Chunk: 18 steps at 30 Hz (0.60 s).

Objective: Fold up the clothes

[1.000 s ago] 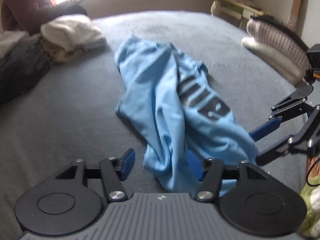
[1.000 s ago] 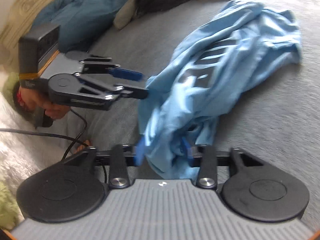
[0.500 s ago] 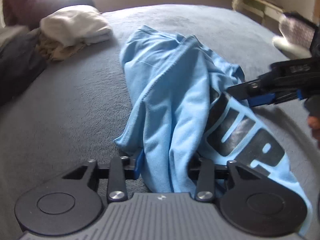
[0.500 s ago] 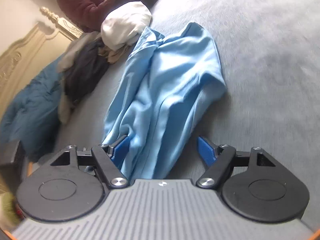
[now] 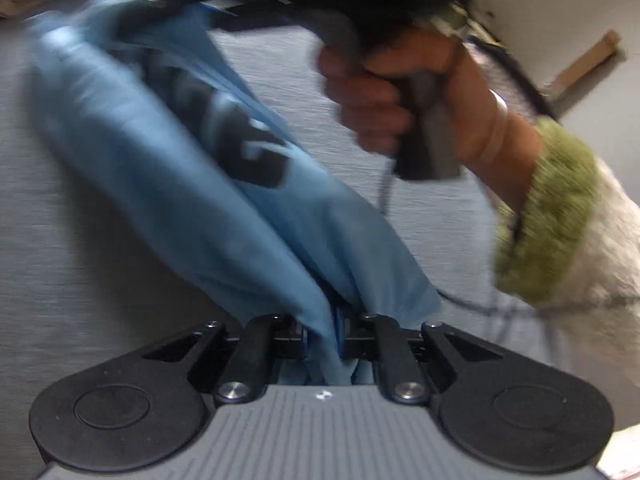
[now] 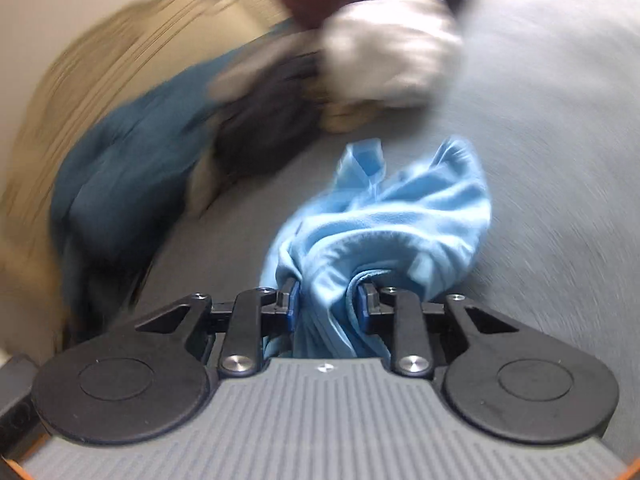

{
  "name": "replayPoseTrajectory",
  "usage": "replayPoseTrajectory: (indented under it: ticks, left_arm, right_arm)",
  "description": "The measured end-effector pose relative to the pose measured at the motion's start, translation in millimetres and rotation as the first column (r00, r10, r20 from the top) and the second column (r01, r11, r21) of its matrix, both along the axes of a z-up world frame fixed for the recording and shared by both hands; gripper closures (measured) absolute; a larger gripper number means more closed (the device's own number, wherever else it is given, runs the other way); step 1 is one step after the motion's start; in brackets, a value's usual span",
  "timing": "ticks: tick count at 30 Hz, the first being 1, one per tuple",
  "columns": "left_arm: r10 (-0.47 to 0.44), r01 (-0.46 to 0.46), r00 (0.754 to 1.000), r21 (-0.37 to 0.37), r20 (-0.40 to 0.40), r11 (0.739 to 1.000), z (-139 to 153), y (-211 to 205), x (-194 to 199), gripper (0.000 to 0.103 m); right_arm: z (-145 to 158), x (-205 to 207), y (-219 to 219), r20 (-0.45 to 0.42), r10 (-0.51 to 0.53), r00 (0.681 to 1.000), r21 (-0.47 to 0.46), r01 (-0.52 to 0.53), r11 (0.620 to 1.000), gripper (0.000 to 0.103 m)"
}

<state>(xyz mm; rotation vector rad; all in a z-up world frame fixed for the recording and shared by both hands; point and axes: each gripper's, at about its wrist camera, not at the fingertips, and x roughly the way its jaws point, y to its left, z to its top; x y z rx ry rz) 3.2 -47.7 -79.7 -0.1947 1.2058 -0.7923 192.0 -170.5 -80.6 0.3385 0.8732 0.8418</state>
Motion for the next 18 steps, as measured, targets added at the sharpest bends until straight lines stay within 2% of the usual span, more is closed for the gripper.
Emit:
replayPoseTrajectory:
  ticks: [2, 4, 6, 7, 8, 9, 10, 13, 16, 18]
  left_arm:
    - [-0.050, 0.051, 0.999, -0.017, 0.018, 0.999, 0.4, -18.0, -5.6, 0.084]
    - [-0.097, 0.097, 0.994, 0.006, 0.044, 0.995, -0.9, -27.5, -10.0, 0.072]
    - [-0.118, 0.118, 0.992, 0.005, 0.035, 0.993, -2.2, -19.9, -11.5, 0.066]
    - [-0.112, 0.112, 0.993, -0.002, 0.026, 0.994, -1.9, -10.0, -11.5, 0.060]
    - [-0.100, 0.100, 0.995, -0.008, 0.015, 0.995, -1.2, 1.2, -11.1, 0.057]
    - [-0.070, 0.070, 0.998, -0.016, 0.004, 0.997, 0.6, 15.8, -9.9, 0.046]
    - [-0.032, 0.032, 0.999, -0.030, 0.000, 0.999, 3.3, 32.0, -8.4, 0.039]
    - [0.085, -0.083, 0.996, -0.053, 0.022, 0.995, 13.5, 81.2, -6.0, 0.036]
    - [0.174, -0.170, 0.978, -0.043, 0.116, 0.984, 22.2, 119.9, 5.5, 0.032]
    - [0.226, -0.230, 0.948, -0.006, 0.223, 0.973, 31.8, 131.9, 26.0, 0.030]
  right_arm:
    - [13.1, -0.3, 12.8, 0.031, 0.099, 0.995, -0.053, -0.097, 0.994, 0.074]
    - [20.4, -5.7, 18.9, 0.046, 0.143, 0.989, -0.123, -0.136, 0.983, 0.070]
    - [23.8, -13.1, 16.1, 0.062, 0.123, 0.990, -0.189, -0.110, 0.976, 0.051]
    - [24.9, -18.8, 8.4, 0.074, 0.097, 0.993, -0.207, -0.080, 0.975, 0.047]
    - [26.4, -25.7, -6.1, 0.084, 0.053, 0.995, -0.203, -0.035, 0.979, 0.040]
    - [28.5, -32.7, -22.3, 0.091, 0.005, 0.996, -0.190, 0.013, 0.982, 0.032]
    - [30.1, -41.0, -40.4, 0.093, -0.048, 0.995, -0.160, 0.062, 0.985, 0.029]
    - [29.9, -72.9, -94.2, 0.044, -0.197, 0.979, -0.033, 0.199, 0.980, 0.023]
    - [24.6, -112.1, -130.6, -0.054, -0.289, 0.956, 0.053, 0.292, 0.955, 0.023]
    - [19.7, -140.9, -135.1, -0.097, -0.306, 0.947, 0.051, 0.312, 0.949, 0.023]
